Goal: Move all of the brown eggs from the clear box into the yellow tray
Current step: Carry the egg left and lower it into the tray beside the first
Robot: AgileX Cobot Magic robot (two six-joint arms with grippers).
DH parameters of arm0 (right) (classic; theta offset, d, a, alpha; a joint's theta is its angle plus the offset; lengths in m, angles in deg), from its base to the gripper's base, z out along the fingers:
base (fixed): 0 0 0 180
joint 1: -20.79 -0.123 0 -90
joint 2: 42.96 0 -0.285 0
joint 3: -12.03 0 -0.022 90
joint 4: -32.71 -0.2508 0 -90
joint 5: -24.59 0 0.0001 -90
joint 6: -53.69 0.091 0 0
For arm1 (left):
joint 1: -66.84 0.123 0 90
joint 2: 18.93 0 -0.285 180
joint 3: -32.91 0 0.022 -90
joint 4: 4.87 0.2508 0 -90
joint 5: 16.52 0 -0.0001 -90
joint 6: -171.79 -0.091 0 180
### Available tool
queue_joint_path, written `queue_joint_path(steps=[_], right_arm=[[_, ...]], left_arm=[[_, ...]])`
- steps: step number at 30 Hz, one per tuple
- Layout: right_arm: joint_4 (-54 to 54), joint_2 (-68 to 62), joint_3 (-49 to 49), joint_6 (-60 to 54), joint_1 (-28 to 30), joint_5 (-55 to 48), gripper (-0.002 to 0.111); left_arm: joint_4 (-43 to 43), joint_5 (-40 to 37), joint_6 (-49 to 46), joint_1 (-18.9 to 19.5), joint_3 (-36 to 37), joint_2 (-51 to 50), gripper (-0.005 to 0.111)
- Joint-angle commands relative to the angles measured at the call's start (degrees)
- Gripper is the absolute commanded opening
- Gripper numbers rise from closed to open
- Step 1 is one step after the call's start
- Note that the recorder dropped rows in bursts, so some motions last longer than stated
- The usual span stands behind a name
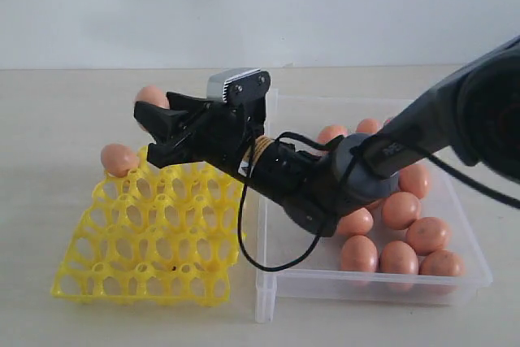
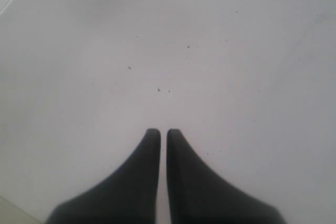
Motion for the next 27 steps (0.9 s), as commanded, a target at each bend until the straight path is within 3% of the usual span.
queue_joint_path(steps=[1,9,16,19,23,27], right_arm=[[-5.3,-2.2,2.1,2.8,-2.0,0.7,0.000],[-19.9,-2.2,2.1,4.5,-7.6,-0.7,0.000],[-31.0,-2.2,2.1,-3.2,-11.8,-7.1,0.000],[-30.7,-2.2,2.1,-8.6,-11.8,-10.6,0.000],[-20.0,-2.2,4.5,-9.9,-10.4,-17.4,0.000],[-19.3,-2.2,6.0,-12.9,-9.5,-20.9,0.000]], left_arm=[[-0.2,0.0,-0.3,0.1,0.2,0.2,0.004],[-0.2,0.0,-0.3,0.1,0.2,0.2,0.004],[-0.2,0.0,-0.3,0.1,0.2,0.2,0.004],[-0.2,0.0,-0.3,0.1,0.2,0.2,0.004],[-0.2,-0.2,-0.3,0.1,0.2,0.2,0.004],[-0.2,-0.2,-0.3,0.1,0.2,0.2,0.004]])
